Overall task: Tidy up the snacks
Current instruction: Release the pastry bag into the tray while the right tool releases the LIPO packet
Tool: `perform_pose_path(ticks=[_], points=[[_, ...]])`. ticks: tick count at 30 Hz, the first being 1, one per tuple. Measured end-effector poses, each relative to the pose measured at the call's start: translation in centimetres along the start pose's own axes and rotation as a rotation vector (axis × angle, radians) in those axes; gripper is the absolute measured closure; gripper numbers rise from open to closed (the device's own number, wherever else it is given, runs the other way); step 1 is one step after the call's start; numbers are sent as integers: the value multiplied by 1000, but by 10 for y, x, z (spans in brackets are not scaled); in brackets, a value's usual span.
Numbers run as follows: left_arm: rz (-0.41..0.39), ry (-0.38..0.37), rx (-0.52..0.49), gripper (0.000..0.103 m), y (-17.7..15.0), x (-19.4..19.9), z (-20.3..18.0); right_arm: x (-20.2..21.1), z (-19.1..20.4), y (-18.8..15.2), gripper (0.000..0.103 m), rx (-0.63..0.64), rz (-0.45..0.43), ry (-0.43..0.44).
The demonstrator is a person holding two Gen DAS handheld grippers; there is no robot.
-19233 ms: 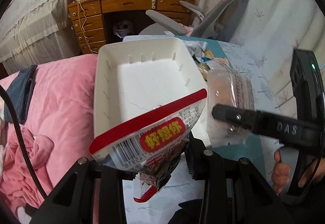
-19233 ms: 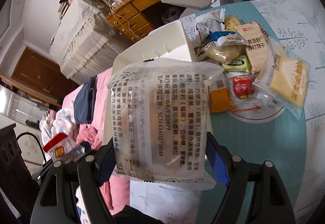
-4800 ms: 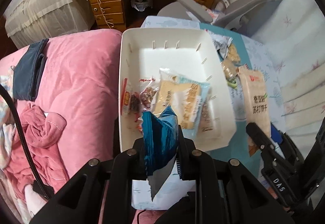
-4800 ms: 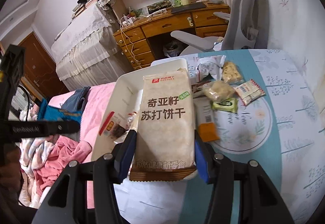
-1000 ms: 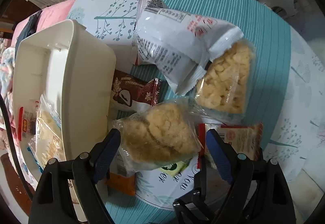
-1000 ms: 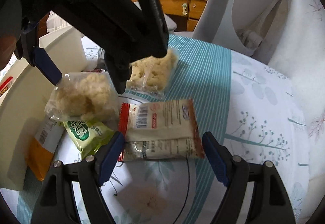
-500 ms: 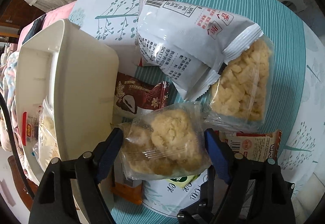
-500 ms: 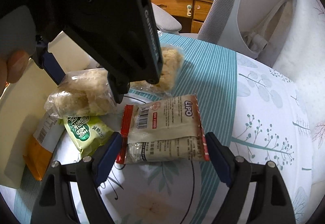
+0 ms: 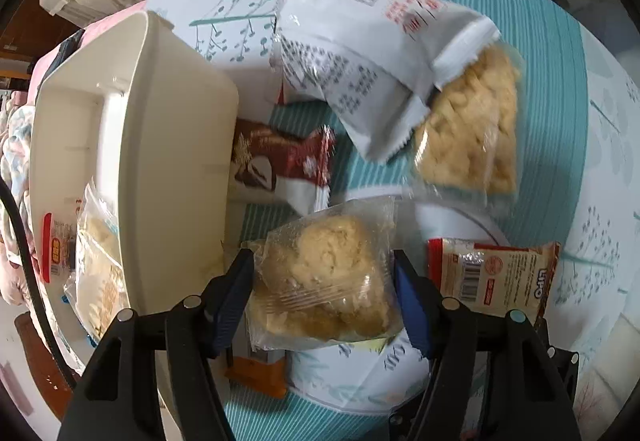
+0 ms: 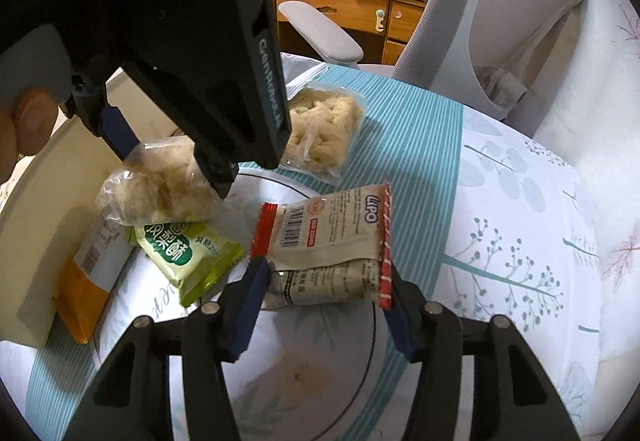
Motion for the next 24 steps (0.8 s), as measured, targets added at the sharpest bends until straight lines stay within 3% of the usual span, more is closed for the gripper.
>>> perform_pose_path(ticks=[8,9,18,24], points=[[46,-32,-29,40,-38,13,7,24,3,-12,60,15,26,1],[45,-37,-39,40,-44,16,8,28,5,-14,72,16,30,-1],[50,-106,-79,40,-95,47,32,66,9,-26,87,-79,50,22],[61,-181,-81,39,-119,73,56,99,8,-39,88,-204,47,29]])
Point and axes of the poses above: each gripper's, at about its wrist camera, not at the fingertips, and x roughly against the way its jaws point, z to its left, y to its top, the point moved 3 cm from there along -x, roughly the way its jaws point, and after that the axes turned 11 degrees about x, right-handed, at the moved point
